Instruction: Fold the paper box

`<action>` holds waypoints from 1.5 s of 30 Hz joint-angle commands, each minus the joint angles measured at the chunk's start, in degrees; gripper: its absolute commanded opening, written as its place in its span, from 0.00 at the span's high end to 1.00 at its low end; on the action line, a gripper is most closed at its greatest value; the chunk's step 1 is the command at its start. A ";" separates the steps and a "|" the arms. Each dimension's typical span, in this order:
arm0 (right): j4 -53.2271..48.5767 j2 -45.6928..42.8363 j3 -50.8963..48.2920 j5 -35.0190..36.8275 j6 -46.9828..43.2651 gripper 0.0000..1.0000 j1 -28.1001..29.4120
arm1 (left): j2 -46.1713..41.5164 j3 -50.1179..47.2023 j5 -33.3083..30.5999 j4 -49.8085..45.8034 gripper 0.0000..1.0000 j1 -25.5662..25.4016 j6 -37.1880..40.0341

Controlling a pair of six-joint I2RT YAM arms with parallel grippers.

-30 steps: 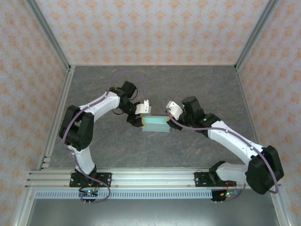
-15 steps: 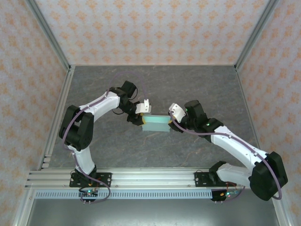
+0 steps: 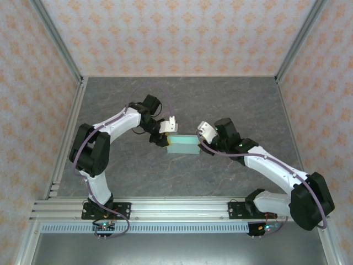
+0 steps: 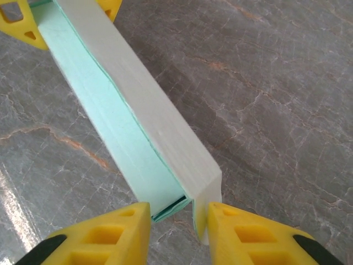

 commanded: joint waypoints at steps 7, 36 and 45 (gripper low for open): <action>-0.59 -0.10 2.67 3.51 -0.91 0.68 -1.11 | -0.10 0.74 -2.71 -0.17 0.63 -0.59 -0.59; -5.95 6.07 9.89 5.42 9.96 0.92 0.09 | -0.10 0.68 -4.90 1.12 0.64 -1.12 -2.66; -13.61 11.50 17.29 15.18 27.63 0.93 3.52 | 0.08 1.04 -6.59 1.89 0.64 -1.72 -5.08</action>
